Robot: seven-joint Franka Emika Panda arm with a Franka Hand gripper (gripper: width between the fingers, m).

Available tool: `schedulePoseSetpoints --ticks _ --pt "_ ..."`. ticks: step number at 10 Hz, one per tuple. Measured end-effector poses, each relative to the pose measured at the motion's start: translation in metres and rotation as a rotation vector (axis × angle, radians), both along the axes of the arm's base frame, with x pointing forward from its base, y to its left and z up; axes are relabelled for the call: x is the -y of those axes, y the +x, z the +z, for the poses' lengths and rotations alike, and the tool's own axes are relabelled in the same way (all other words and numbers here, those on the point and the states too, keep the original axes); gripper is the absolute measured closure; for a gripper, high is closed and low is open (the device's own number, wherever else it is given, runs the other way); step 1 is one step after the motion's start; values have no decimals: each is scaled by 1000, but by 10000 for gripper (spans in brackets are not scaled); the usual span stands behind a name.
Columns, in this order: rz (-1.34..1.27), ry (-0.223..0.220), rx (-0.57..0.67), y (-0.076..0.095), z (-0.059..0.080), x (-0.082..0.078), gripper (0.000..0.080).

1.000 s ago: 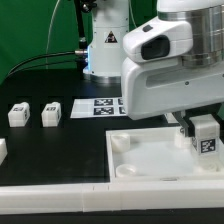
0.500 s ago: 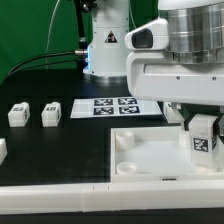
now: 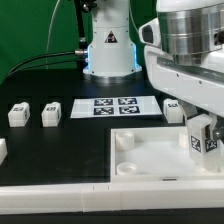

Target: Assemble one leg

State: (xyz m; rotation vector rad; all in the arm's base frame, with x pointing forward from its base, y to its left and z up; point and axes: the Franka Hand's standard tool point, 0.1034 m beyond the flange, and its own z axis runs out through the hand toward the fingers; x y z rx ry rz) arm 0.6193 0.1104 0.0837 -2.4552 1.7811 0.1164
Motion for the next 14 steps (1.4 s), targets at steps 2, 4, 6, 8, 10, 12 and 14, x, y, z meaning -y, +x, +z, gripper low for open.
schedulePoseSetpoints --ticks 2,4,6,8,10,12,14 --pt "-152 -14 -22 0 0 -2 508" --pt "-200 -20 -32 -1 0 -2 508" --pt "-188 -20 -31 -1 0 -3 288" --pt "-126 -19 -24 -1 0 -4 176" --pt "87 -20 1 -1 0 -3 152" --pt "284 -18 20 -1 1 -4 152" --pt "527 -16 49 0 2 -4 150"
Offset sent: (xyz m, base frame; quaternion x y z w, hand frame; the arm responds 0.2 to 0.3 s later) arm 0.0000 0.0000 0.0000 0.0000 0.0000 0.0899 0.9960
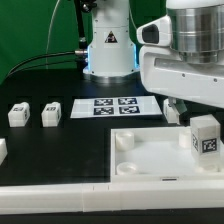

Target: Assemble one leg

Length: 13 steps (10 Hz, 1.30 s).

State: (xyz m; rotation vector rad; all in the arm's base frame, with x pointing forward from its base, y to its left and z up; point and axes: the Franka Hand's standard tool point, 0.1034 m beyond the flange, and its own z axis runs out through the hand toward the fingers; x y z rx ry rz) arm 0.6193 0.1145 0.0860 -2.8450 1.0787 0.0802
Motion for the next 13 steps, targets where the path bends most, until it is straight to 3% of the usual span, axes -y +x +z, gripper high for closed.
schedulePoseSetpoints --ticks 6,9,10,11,12,13 --pt "703 7 76 5 -2 5 150" --pt "724 10 81 5 -2 5 179" --pt "724 10 81 5 -2 5 362" --pt "724 10 81 5 -2 5 362" --pt "724 10 81 5 -2 5 509" --pt "724 10 81 5 -2 5 508"
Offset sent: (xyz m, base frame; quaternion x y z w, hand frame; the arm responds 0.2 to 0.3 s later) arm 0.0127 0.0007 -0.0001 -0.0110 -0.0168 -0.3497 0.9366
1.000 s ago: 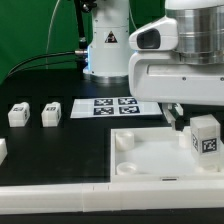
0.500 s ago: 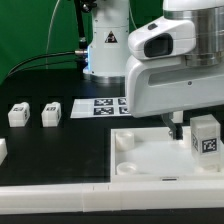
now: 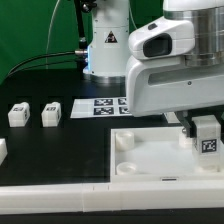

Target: Assemble one leg

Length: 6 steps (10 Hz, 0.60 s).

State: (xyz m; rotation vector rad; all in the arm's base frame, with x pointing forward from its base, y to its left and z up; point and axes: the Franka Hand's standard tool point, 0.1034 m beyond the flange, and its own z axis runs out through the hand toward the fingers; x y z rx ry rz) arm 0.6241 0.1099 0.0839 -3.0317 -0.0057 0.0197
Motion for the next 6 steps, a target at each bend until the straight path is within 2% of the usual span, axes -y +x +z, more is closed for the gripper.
schedulePoseSetpoints --ticks 4,6 --pt "-99 1 -3 1 0 1 508" --pt "-391 1 -13 0 -1 2 507"
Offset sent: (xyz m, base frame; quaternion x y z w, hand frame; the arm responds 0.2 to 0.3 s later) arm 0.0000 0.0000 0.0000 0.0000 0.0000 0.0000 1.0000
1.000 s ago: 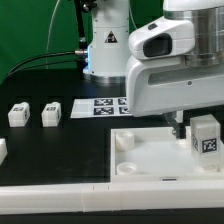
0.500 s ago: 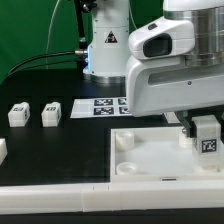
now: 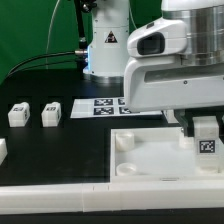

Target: Assemble one leg

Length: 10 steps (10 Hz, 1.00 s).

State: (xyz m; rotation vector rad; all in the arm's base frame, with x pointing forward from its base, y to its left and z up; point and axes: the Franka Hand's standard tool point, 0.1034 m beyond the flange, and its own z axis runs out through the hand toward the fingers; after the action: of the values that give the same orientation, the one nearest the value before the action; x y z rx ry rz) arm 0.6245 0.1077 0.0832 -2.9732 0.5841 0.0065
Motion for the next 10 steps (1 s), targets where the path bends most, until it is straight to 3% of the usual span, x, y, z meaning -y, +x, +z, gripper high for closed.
schedulePoseSetpoints --ticks 7,10 --pt "-814 29 -91 1 -2 3 506" --pt "-1023 36 -112 1 -2 2 506"
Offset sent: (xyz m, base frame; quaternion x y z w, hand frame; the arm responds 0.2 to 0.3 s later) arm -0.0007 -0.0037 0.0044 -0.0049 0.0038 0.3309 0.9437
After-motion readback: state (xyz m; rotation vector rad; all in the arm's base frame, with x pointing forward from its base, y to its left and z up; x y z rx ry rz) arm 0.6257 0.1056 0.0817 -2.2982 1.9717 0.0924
